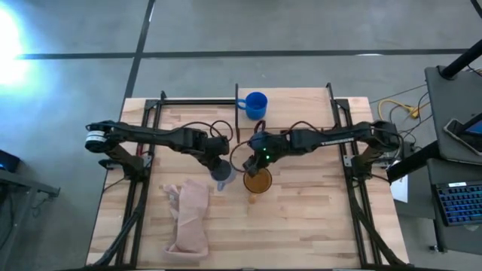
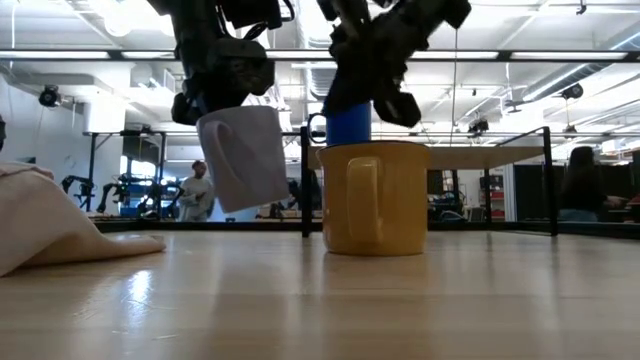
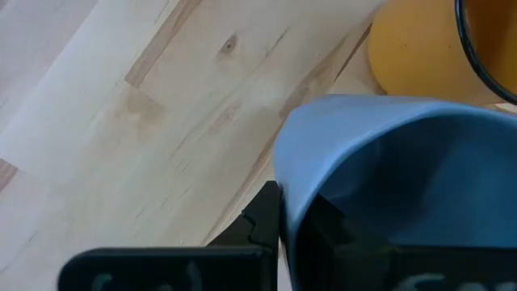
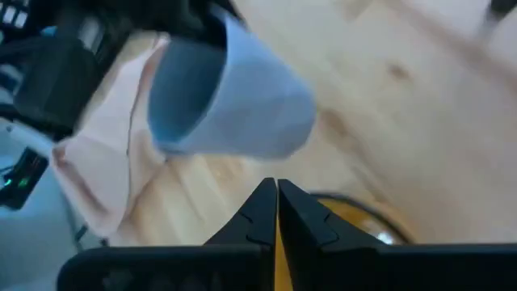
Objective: Stack small to large cups/mugs on shelf
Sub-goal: Put the light blue mug on the shelf
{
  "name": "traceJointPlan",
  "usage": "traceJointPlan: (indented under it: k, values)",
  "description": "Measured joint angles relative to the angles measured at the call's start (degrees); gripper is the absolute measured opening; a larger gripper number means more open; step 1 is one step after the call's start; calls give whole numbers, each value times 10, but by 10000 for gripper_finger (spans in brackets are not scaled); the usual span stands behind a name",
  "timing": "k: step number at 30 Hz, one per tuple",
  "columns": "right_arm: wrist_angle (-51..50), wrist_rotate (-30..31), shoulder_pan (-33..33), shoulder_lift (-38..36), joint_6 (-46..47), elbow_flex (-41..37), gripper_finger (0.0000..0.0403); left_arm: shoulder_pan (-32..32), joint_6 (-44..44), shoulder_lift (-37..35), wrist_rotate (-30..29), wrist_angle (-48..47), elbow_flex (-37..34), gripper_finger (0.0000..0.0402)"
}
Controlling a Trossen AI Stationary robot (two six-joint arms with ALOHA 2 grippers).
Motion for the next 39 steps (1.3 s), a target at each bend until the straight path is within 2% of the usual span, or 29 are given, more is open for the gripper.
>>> traceJointPlan:
  k: [3,13,19,25,31,35,39]
  values:
    - [-43,20,-9,9,-10,4,8,0,0,0,0,3,0,2]
    - [-44,17,-27,49,-19,-16,8,3,-1,0,0,24,-1,5]
    - [-44,-15,-29,69,-32,-17,9,7,-1,1,4,23,-1,5]
    - [-73,-36,-26,56,-41,-18,9,11,-1,1,9,23,-1,5]
    - [-147,-57,-7,34,-71,-19,9,12,0,1,9,27,-1,5]
    - [-143,-62,9,24,-63,-22,9,13,0,1,10,27,-2,5]
    - [-129,-32,8,23,-49,-24,9,14,0,2,10,29,-3,5]
